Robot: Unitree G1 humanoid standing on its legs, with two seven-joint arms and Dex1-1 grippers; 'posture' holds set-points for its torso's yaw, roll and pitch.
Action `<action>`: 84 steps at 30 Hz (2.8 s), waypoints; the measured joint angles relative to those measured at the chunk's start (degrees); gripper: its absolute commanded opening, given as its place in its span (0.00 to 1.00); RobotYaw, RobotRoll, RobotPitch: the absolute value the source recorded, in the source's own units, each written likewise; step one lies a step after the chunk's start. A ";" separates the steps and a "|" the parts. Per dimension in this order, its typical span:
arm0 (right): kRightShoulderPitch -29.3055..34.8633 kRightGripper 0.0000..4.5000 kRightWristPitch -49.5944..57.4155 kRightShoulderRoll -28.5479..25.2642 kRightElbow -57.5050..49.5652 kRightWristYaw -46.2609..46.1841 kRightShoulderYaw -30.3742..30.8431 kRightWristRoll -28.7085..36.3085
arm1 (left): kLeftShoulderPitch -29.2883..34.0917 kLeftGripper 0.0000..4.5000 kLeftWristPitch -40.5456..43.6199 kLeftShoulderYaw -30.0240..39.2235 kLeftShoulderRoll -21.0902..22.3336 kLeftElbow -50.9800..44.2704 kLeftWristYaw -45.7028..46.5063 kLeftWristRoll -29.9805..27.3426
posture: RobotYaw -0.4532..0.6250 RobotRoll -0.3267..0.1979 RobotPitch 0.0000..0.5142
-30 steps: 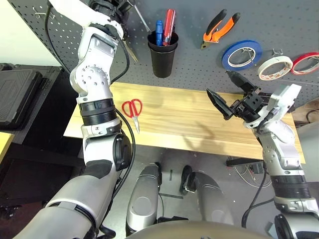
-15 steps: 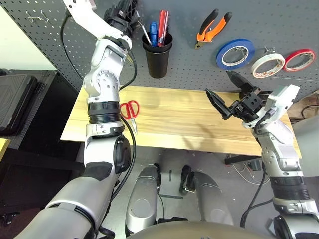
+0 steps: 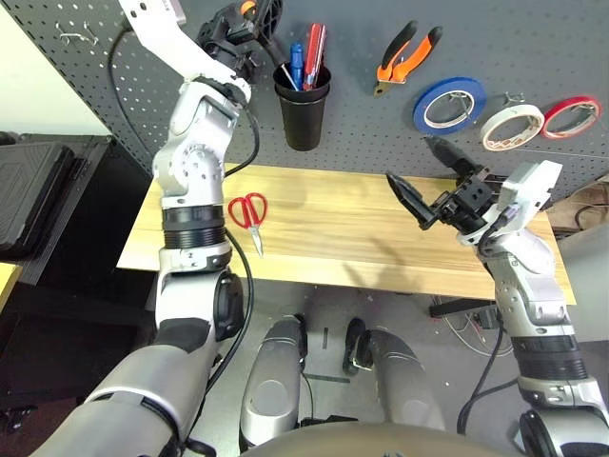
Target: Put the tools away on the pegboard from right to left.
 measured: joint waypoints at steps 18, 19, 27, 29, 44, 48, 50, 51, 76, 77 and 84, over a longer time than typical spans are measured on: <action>0.00 1.00 27.57 -7.73 -2.21 0.17 8.31 -3.39 | 34.69 1.00 19.79 -3.58 4.89 -21.74 7.85 3.86 | 0.66 0.62 0.46; -0.06 1.00 28.19 -7.65 -2.21 0.21 8.75 -3.39 | 35.39 1.00 19.82 -3.82 4.79 -21.09 8.11 4.74 | 0.66 0.62 0.46; -0.43 1.00 29.00 -6.61 -2.19 1.10 12.96 -5.83 | 38.28 1.00 18.12 -7.55 2.69 -12.16 9.04 11.92 | 0.66 0.62 0.51; -0.33 1.00 28.85 -6.38 -2.19 1.62 14.04 -6.68 | 38.06 1.00 16.50 -8.58 2.53 -8.93 9.04 14.11 | 0.65 0.62 0.53; -1.52 1.00 27.78 -3.04 -0.74 1.30 18.13 -12.25 | 25.60 1.00 1.99 -7.82 2.76 21.11 8.76 23.03 | 0.62 0.62 0.55; -1.88 1.00 27.49 -2.75 -0.42 0.74 18.31 -13.50 | 21.94 1.00 -1.79 -7.32 2.38 28.65 8.81 24.33 | 0.62 0.62 0.56; -1.79 1.00 27.46 -2.76 -0.43 0.59 18.45 -14.12 | 20.13 1.00 -3.87 -7.24 2.11 32.51 9.03 24.85 | 0.61 0.62 0.56; -1.61 1.00 27.47 -2.76 -0.52 0.57 18.54 -14.24 | 19.33 1.00 -4.91 -7.21 2.00 34.32 9.09 25.17 | 0.61 0.62 0.56; 2.68 1.00 30.48 -7.24 -7.16 1.21 17.46 -14.39 | 9.28 1.00 -18.75 -6.51 1.01 61.89 11.47 28.78 | 0.56 0.62 0.58; 2.75 1.00 30.64 -7.34 -7.26 1.21 17.46 -14.39 | 9.10 0.96 -18.79 -6.67 0.98 62.10 11.46 28.85 | 0.55 0.62 0.58; 2.97 1.00 30.94 -8.29 -8.66 1.23 17.43 -14.34 | 8.28 0.43 -18.86 -7.36 0.05 63.72 9.68 29.08 | 0.55 0.62 0.58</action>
